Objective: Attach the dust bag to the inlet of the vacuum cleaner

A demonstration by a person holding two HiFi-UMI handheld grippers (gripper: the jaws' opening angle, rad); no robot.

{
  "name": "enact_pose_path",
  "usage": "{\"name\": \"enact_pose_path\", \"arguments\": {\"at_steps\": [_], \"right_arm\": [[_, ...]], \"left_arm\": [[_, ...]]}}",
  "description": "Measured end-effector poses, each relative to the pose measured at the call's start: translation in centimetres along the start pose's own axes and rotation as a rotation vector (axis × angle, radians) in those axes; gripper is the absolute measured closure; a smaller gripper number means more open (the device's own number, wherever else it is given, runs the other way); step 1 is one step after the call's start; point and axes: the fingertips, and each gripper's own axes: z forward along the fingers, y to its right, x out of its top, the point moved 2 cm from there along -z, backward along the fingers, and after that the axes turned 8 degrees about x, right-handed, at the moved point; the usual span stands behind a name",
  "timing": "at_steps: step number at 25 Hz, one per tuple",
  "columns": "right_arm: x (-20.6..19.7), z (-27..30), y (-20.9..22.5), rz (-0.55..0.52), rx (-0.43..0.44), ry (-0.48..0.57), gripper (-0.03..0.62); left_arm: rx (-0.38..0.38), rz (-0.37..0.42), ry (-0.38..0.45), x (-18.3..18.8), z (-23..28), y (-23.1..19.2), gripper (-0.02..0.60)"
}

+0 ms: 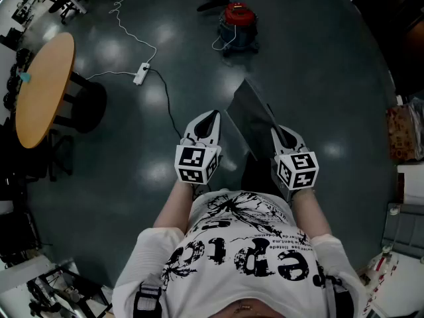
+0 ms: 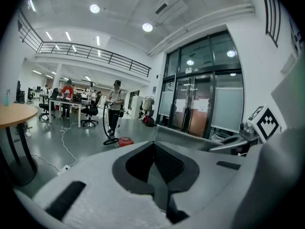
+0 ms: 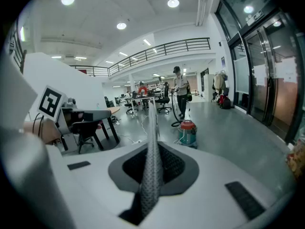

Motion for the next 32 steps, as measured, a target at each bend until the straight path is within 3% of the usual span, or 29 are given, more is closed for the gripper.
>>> {"name": "enact_pose_path", "arguments": {"at_steps": [5,9,12,15,20,24,32], "right_arm": [[4.0,3.3,9.4,0.002,0.041,-0.002,0.569],[8.8,5.7,16.6,-0.025,0.094,-0.003,0.569],[11.8,7.4,21.7,-0.065,0.127,-0.009,0.569],[13.9,9.3,26.7,-0.099,0.125,-0.020,0.569],[16.5,13.5,33.0,-0.126,0.115,-0.056,0.569],[18.1,19.4,37.3,-0.115,0.106,-0.089,0.569],[24.3,33.8,45.0,-0.080,0.119,-0.176,0.569]], "left_arm": [[0.040,0.000,0.029,3.3,8.5,2.1,0.577],[0.003,-0.053,0.146,8.5,15.4,4.4,0.577],[0.042,-0.070,0.187,10.5,20.1,5.4,0.577],[0.104,-0.066,0.167,10.4,24.3,5.4,0.577],[0.195,-0.083,0.122,10.2,30.6,2.9,0.577],[0.240,-0.010,0.056,10.1,37.5,-0.9,0.577],[0.101,-0.081,0.012,13.3,58.2,-9.3,0.577]]}}
